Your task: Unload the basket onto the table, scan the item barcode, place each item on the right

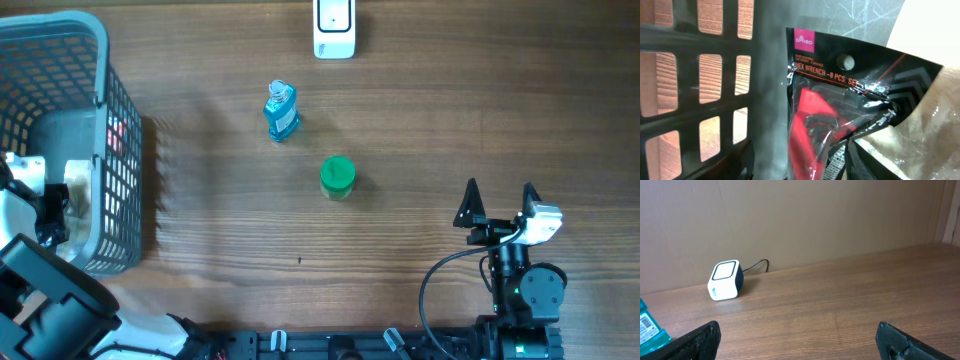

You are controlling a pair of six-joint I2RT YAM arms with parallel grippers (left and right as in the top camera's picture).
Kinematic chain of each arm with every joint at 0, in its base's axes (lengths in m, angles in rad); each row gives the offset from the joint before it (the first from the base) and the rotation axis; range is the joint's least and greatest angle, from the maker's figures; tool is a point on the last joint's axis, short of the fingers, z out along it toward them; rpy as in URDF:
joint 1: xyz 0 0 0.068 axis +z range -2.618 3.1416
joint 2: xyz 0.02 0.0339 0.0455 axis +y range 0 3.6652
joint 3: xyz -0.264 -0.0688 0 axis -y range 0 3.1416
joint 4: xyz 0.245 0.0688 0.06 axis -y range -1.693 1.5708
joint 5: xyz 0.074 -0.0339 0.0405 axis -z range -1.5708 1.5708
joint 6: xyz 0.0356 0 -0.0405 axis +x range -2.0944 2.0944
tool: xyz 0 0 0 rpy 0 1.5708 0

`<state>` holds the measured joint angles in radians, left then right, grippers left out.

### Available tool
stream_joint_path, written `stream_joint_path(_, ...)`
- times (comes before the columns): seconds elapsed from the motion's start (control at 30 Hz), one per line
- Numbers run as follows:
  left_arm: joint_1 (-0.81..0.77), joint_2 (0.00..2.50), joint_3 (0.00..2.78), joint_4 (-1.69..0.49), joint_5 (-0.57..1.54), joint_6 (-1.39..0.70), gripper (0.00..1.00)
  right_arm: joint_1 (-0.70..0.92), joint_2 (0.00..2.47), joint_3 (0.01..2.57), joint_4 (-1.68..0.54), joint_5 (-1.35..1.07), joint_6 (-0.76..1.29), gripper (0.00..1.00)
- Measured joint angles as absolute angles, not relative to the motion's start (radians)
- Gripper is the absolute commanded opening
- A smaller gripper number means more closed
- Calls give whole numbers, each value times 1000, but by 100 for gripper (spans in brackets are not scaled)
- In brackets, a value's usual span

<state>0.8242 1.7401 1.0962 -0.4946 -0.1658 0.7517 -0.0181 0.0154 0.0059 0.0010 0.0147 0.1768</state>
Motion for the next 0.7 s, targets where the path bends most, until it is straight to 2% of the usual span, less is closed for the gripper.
stream_joint_path(0.1,824,1757,1097,-492,-164,751,60,-18,15,6,1,15,177,100)
stream_joint_path(0.27,824,1792,1106,-488,-159,751,46,-18,15,6,1,15,177,100)
stream_joint_path(0.33,824,1799,1106,-488,-158,752,46,-18,15,6,1,15,177,100)
stream_joint_path(0.47,824,1800,1108,-482,-158,755,53,-18,15,6,1,15,177,100)
stream_joint_path(0.53,824,1800,1110,-478,-159,754,51,-18,15,6,1,15,177,100)
stream_joint_path(0.6,825,1800,1110,-478,-159,755,44,-18,16,6,1,15,177,100)
stream_joint_path(0.7,825,1802,1110,-478,-159,754,44,-18,15,6,1,15,177,100)
